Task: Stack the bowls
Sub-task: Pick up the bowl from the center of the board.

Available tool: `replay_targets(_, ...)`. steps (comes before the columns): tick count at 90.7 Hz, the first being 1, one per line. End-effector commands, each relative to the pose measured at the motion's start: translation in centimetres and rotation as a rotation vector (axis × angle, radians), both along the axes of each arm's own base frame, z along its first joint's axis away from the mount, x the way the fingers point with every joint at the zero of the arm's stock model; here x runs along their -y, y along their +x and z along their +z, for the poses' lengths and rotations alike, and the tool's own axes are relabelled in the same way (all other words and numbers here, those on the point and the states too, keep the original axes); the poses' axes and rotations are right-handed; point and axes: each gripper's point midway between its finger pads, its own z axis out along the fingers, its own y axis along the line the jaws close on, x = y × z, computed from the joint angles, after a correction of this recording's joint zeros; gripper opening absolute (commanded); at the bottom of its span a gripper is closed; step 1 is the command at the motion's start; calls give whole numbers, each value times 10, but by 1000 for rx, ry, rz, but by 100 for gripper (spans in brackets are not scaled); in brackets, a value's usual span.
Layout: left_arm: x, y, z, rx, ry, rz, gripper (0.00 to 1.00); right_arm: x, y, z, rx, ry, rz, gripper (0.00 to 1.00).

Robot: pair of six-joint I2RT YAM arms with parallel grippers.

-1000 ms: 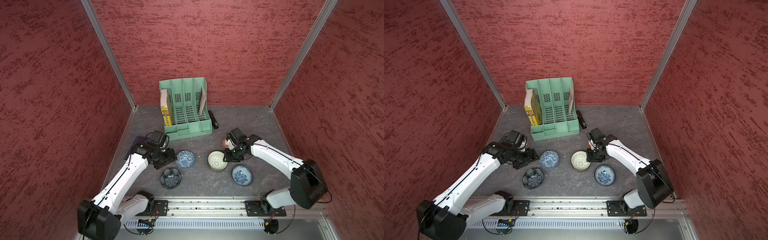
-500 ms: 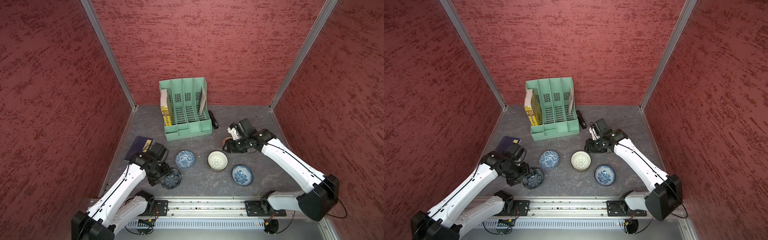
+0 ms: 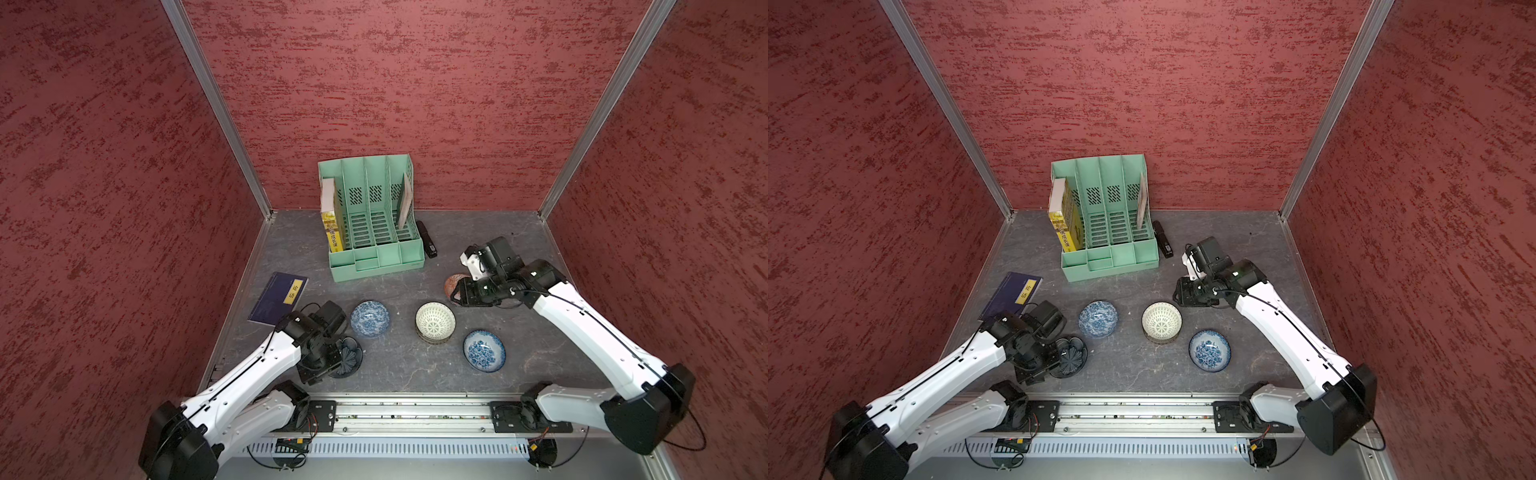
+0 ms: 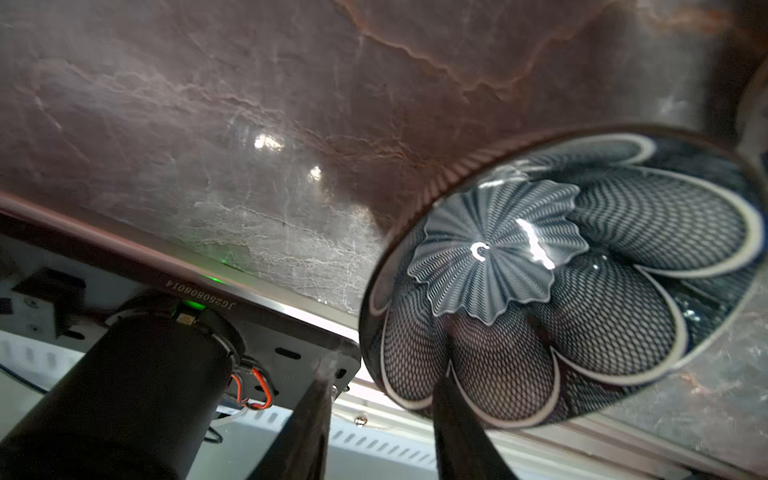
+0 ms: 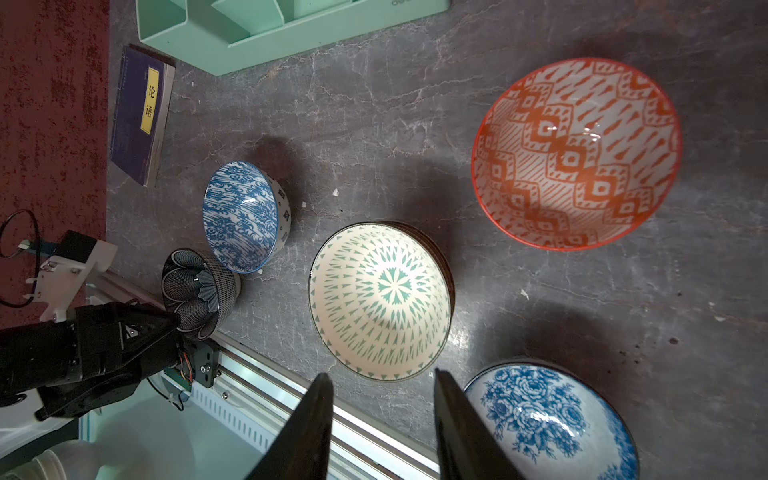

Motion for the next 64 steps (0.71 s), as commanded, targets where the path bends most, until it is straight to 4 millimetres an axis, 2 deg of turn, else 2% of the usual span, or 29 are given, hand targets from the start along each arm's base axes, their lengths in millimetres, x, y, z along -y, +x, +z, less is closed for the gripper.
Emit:
replay_targets(1, 2, 7, -5, 38, -4, 18, 39, 7, -6, -3, -6, -20, -8, 41)
replay_targets(18, 3, 11, -10, 45, -2, 17, 25, 8, -9, -2, -4, -16, -10, 40)
replay_targets(25, 1, 12, -11, 43, 4, 14, 22, 9, -9, -2, -3, -14, -14, 39)
replay_targets(64, 0, 10, -13, 39, 3, 18, 21, 8, -10, -4, -12, -17, -12, 39)
